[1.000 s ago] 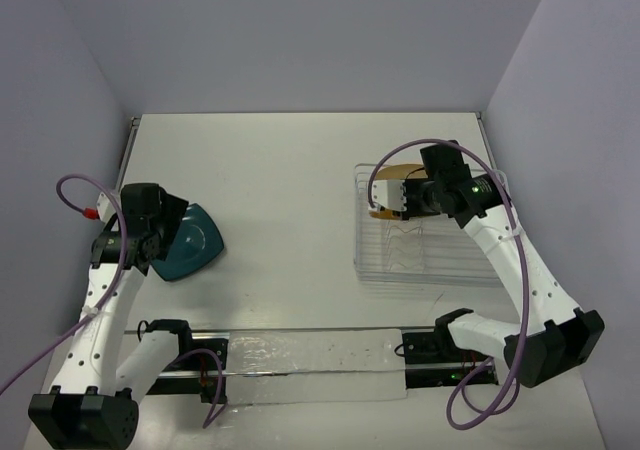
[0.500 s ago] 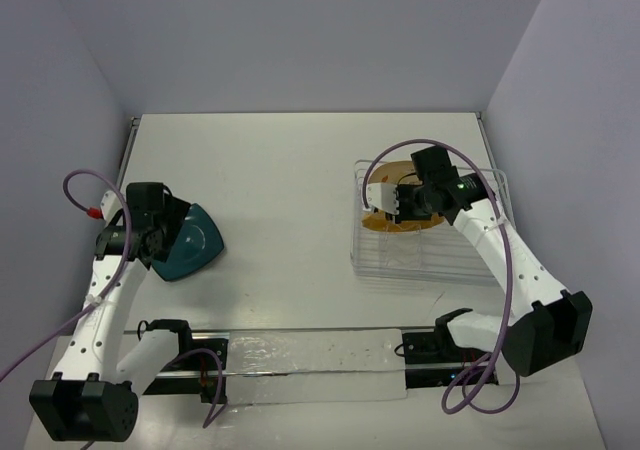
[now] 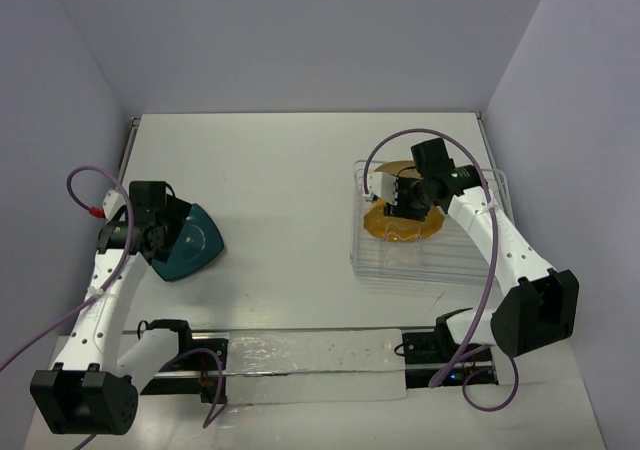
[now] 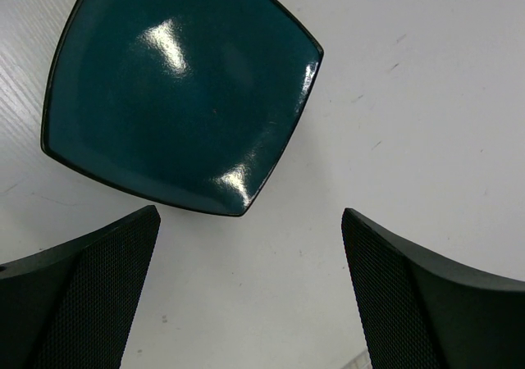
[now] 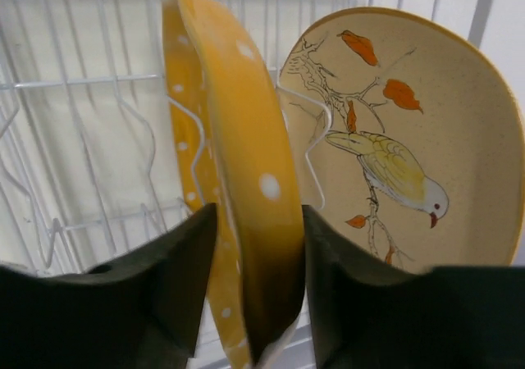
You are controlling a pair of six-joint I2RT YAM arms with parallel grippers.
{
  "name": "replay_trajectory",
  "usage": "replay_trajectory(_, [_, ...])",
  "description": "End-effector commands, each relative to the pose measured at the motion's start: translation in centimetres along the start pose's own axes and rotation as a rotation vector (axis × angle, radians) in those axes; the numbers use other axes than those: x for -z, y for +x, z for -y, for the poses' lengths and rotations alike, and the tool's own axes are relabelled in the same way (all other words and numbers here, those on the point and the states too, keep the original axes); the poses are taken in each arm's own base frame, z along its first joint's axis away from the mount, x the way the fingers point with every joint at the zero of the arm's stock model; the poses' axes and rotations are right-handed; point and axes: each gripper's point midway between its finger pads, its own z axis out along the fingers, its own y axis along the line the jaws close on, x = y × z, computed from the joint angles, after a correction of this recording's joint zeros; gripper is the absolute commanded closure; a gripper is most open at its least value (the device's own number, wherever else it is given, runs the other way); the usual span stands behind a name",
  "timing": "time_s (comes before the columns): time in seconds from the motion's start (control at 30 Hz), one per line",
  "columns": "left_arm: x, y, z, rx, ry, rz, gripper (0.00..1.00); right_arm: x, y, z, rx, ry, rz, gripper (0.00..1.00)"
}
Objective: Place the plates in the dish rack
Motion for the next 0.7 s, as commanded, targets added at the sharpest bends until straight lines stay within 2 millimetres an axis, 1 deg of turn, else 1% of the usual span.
replay_trajectory(0.0, [0.6,-1.2,0.7,0.026,0.000,0.029,0.01,1.1,-1.2,3.2,-0.002,0.103,0.043,0.27])
replay_trajectory(0.03, [0.5,-1.2,0.7,0.026,-0.001,0.030,0.01,1.3,-1.3,3.5,-0.002,0.111,0.046,0.15])
replay_trajectory(0.07, [0.5,-1.2,0.7,0.024,-0.001,0.029,0.01,1.6,-1.4,3.7,-0.002,0.120,0.048,0.08])
replay_trajectory(0.1, [0.5,-1.2,0.8,0.022,0.002,0.029,0.01,1.8,-1.5,3.9,0.000,0.128,0.047,0.03])
replay_trajectory(0.13, [0.6,-1.3,0.9,0.022,0.003,0.031,0.01,2.2,-1.6,4.2,0.005,0.140,0.048,0.01])
replay_trajectory(0.27, [0.6,-1.7,0.5,0.024,-0.018,0.050,0.01,4.2,-2.6,5.5,0.012,0.203,0.070,0.00])
replay_trajectory(0.3, [0.6,-1.9,0.3,0.029,-0.028,0.063,0.01,5.4,-3.3,6.2,0.020,0.239,0.087,0.00])
replay_trajectory(0.37, [0.5,-2.0,-0.1,0.035,-0.044,0.072,0.01,6.9,-4.1,7.0,0.027,0.281,0.109,0.00])
replay_trajectory(0.4, [0.4,-2.2,-0.6,0.044,-0.061,0.082,0.01,8.4,-5.0,7.6,0.031,0.319,0.138,0.00])
replay_trajectory(0.5, [-0.1,-2.8,-3.1,0.082,-0.157,0.115,0.01,11.6,-8.1,8.9,0.031,0.378,0.261,0.00])
replay_trajectory(0.53, [-0.4,-2.8,-3.8,0.093,-0.177,0.119,0.01,12.7,-9.6,9.3,0.028,0.387,0.326,0.00])
replay_trajectory(0.57, [-1.0,-3.1,-4.5,0.116,-0.193,0.127,0.01,13.9,-11.6,9.6,0.009,0.386,0.419,0.00])
replay_trajectory(0.6, [-1.1,-3.2,-4.7,0.121,-0.190,0.118,0.01,14.5,-12.8,10.0,-0.024,0.389,0.480,0.00])
replay_trajectory(0.63, [-1.8,-3.2,-4.9,0.126,-0.172,0.106,0.01,15.6,-14.6,11.3,-0.081,0.410,0.569,0.00])
replay_trajectory(0.67, [-2.4,-3.2,-5.2,0.129,-0.168,0.098,0.01,16.1,-15.9,11.9,-0.112,0.406,0.634,0.00])
